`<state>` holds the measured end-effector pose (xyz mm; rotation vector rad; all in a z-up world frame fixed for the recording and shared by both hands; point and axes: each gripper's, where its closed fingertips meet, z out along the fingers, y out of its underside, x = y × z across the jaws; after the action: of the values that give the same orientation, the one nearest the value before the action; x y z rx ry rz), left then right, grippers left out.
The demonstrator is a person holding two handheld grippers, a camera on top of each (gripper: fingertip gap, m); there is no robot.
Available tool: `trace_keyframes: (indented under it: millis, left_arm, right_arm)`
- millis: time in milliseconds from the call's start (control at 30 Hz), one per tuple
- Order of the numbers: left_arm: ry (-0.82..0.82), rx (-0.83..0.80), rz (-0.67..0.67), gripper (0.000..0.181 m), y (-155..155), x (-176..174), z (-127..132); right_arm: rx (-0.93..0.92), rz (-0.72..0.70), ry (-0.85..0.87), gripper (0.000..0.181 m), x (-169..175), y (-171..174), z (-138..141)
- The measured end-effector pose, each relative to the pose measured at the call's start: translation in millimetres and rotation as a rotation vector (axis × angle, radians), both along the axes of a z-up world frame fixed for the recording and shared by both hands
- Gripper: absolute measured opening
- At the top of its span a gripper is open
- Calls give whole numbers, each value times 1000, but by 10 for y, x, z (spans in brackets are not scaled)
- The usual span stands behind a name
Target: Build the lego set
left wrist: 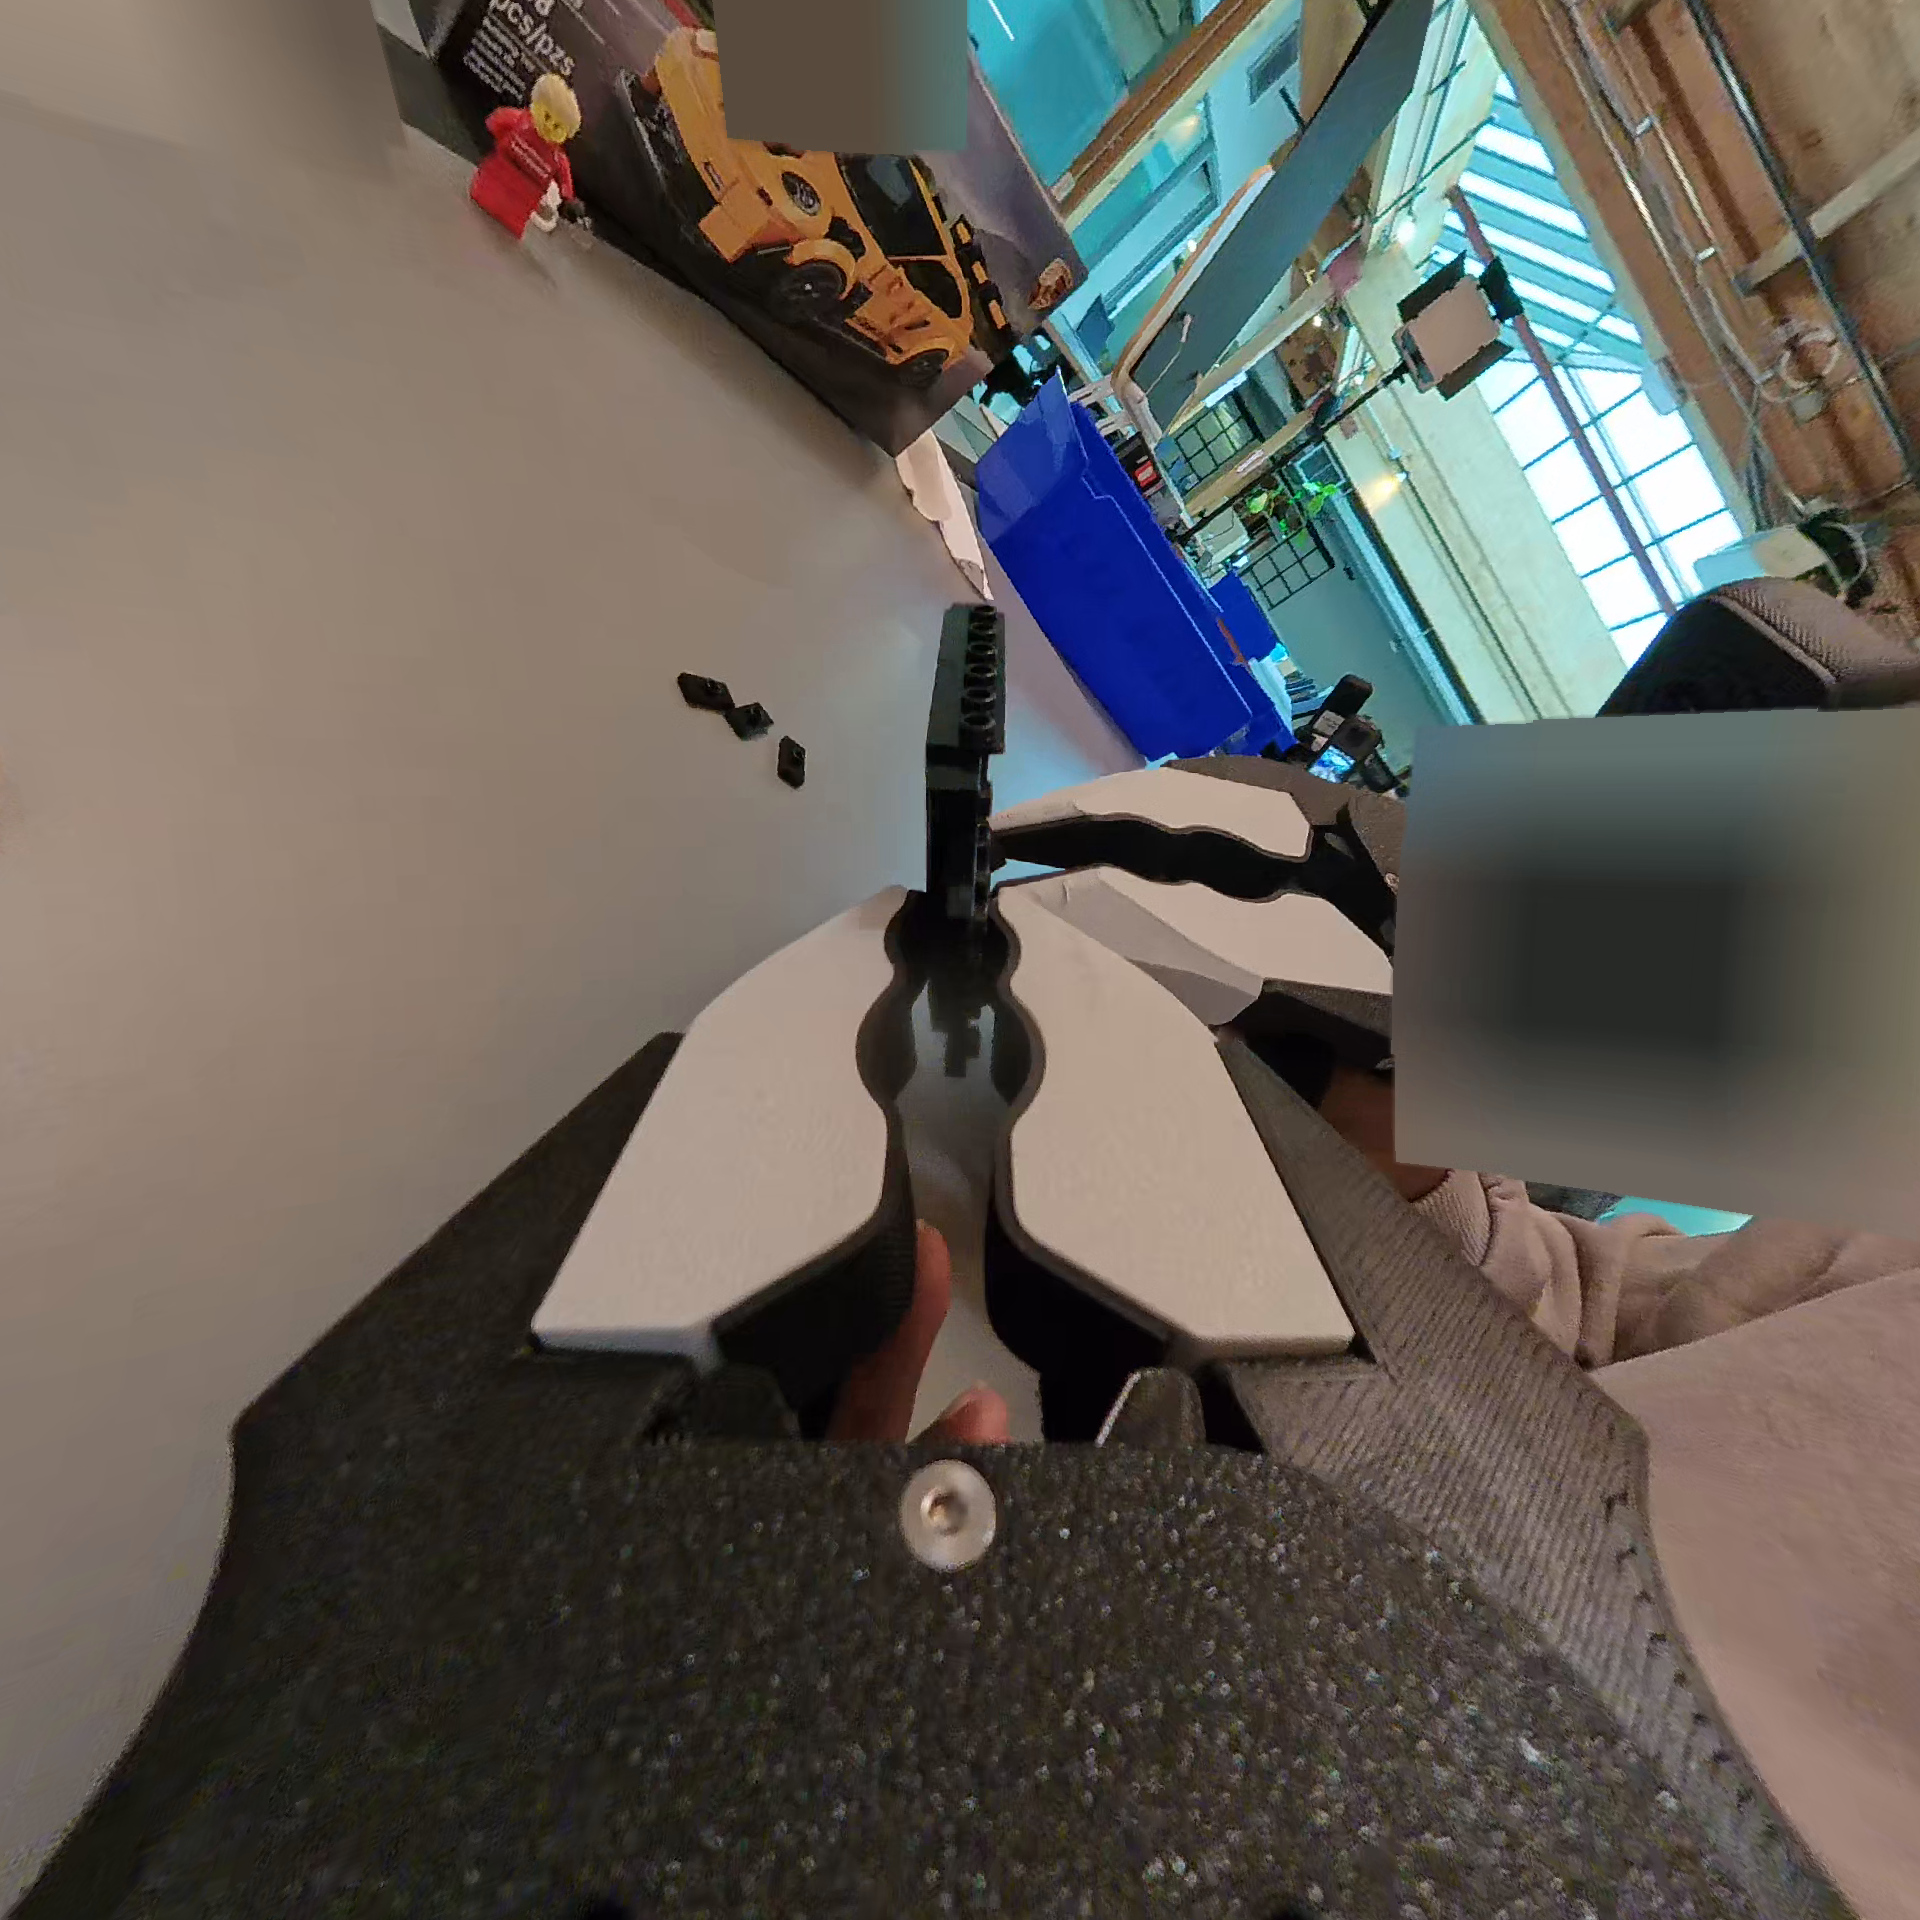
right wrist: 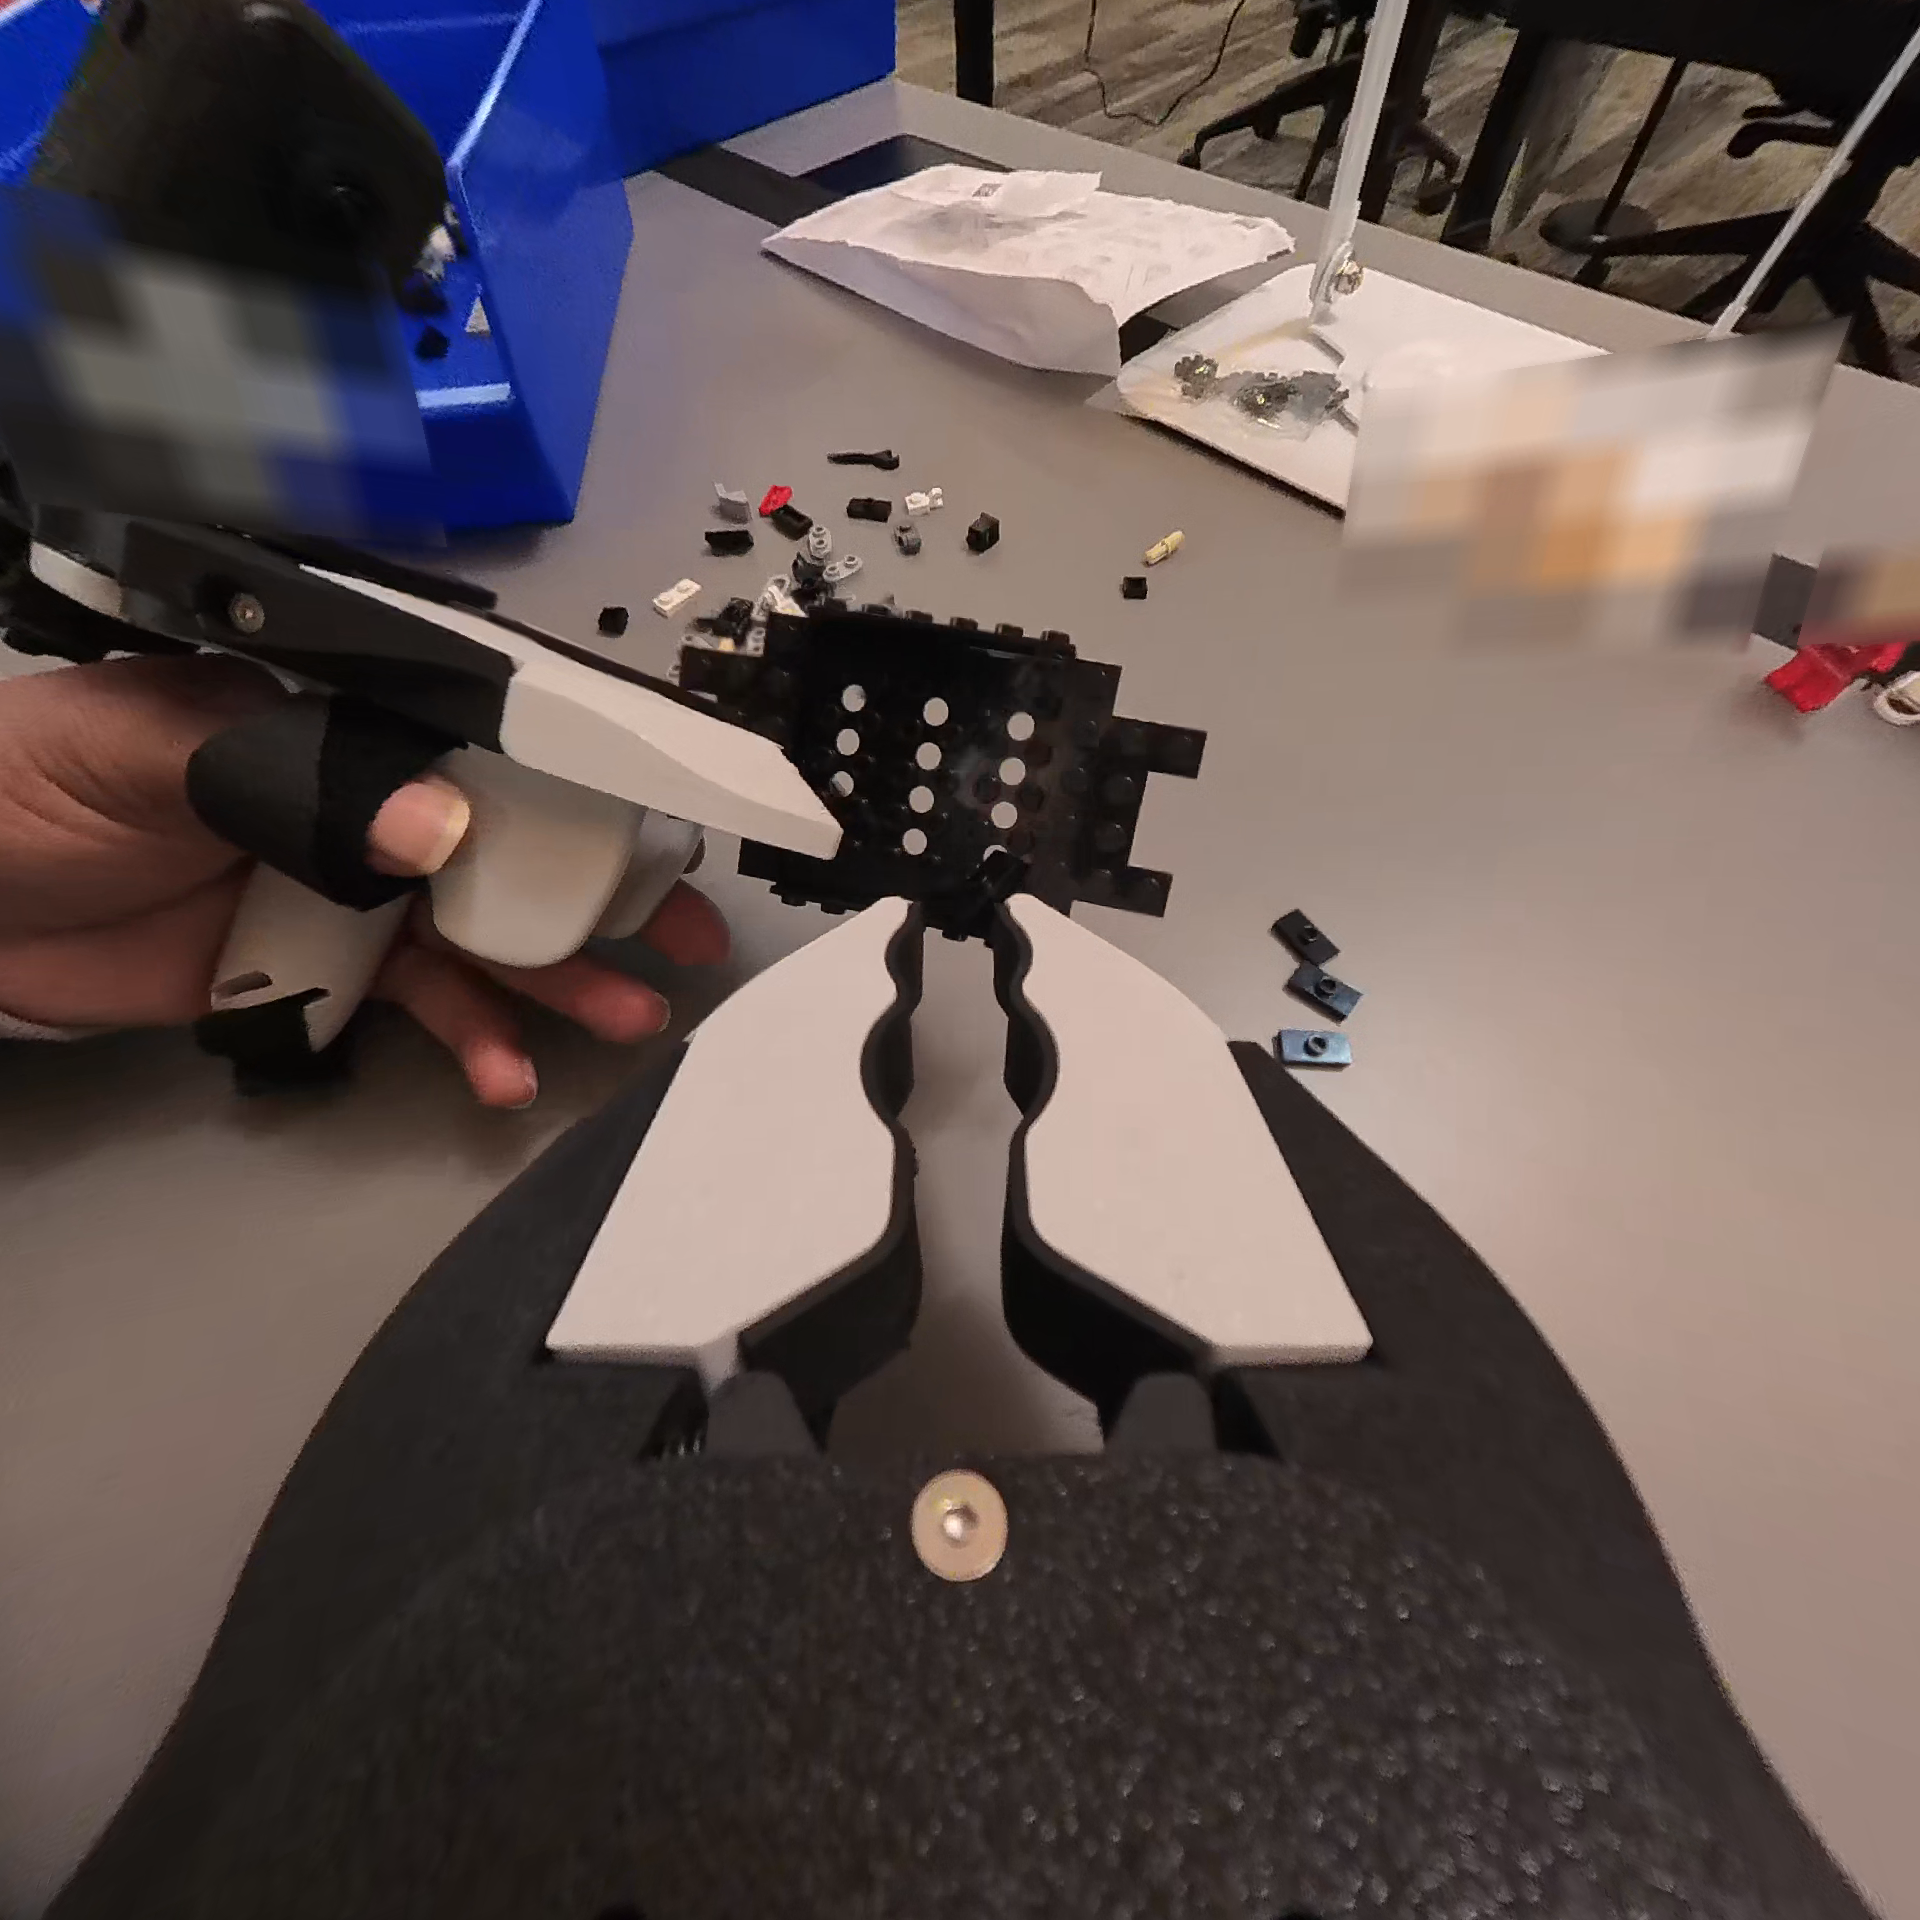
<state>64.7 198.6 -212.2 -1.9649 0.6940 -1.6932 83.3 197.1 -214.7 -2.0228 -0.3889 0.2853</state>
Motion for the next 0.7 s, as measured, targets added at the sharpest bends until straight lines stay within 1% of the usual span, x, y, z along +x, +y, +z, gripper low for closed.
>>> trace_keyframes:
  millis: [100,167,300,433,533,600,700]
  left_arm:
    - [6,58,-5,10,-10,8,22]
    - [13,118,-16,10,-33,22,42]
    - [27,186,-5,10,-31,31,64]
    - [40,135,-7,9,-23,25,17]
    - [34,74,-4,9,10,6,-3]
    - [27,21,-11,10,11,-3,-17]
    - [15,-72,-31,10,-10,1,-47]
  right_arm:
    - [15,-13,5,11,10,6,25]
    - [32,-22,20,5,17,9,59]
    - [47,-26,20,4,33,12,81]
    - [74,-10,-5,2,60,9,109]
    - [69,-5,16,2,115,0,123]
    - [65,15,63,2,127,-10,138]
    - [14,48,185,1,115,-23,139]
